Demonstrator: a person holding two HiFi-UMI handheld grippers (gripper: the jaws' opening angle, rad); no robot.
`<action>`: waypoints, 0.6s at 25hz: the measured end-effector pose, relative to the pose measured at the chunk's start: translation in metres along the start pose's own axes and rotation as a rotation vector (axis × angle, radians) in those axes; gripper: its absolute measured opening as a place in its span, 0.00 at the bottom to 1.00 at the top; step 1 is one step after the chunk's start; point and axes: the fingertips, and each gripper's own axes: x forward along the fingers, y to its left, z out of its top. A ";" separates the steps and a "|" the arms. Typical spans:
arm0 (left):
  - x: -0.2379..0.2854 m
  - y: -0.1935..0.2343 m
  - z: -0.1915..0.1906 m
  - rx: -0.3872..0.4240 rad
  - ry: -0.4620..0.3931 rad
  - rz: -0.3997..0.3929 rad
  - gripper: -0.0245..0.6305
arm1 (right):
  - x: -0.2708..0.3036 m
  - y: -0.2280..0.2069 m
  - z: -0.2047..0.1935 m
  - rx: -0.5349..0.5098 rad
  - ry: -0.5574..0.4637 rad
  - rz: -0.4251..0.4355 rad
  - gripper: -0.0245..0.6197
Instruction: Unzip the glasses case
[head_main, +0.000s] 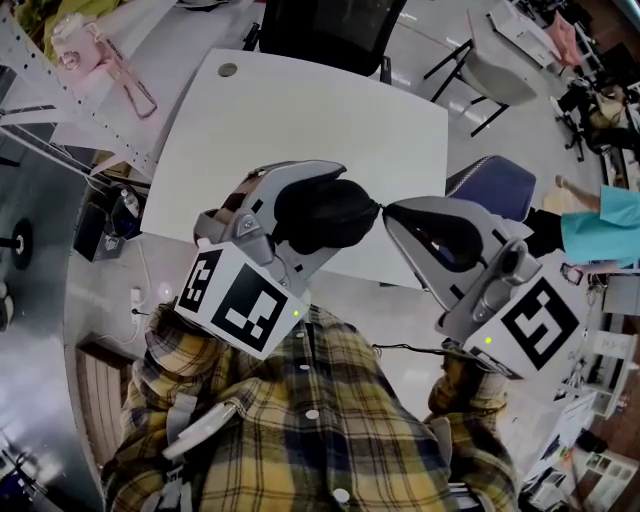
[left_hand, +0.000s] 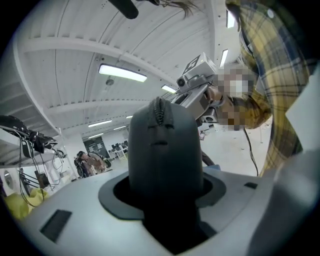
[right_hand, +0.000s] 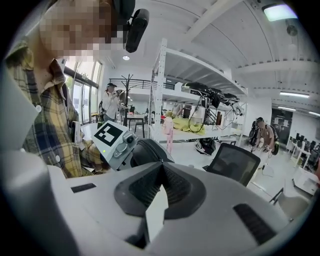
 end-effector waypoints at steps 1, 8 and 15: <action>0.000 -0.001 0.002 -0.008 -0.014 -0.007 0.42 | -0.001 0.001 0.000 0.005 -0.002 0.006 0.04; -0.006 -0.004 0.020 -0.037 -0.150 -0.050 0.42 | -0.002 0.004 -0.002 0.078 -0.003 0.114 0.04; -0.017 -0.008 0.043 -0.067 -0.268 -0.141 0.42 | -0.005 0.009 -0.003 0.191 -0.019 0.298 0.04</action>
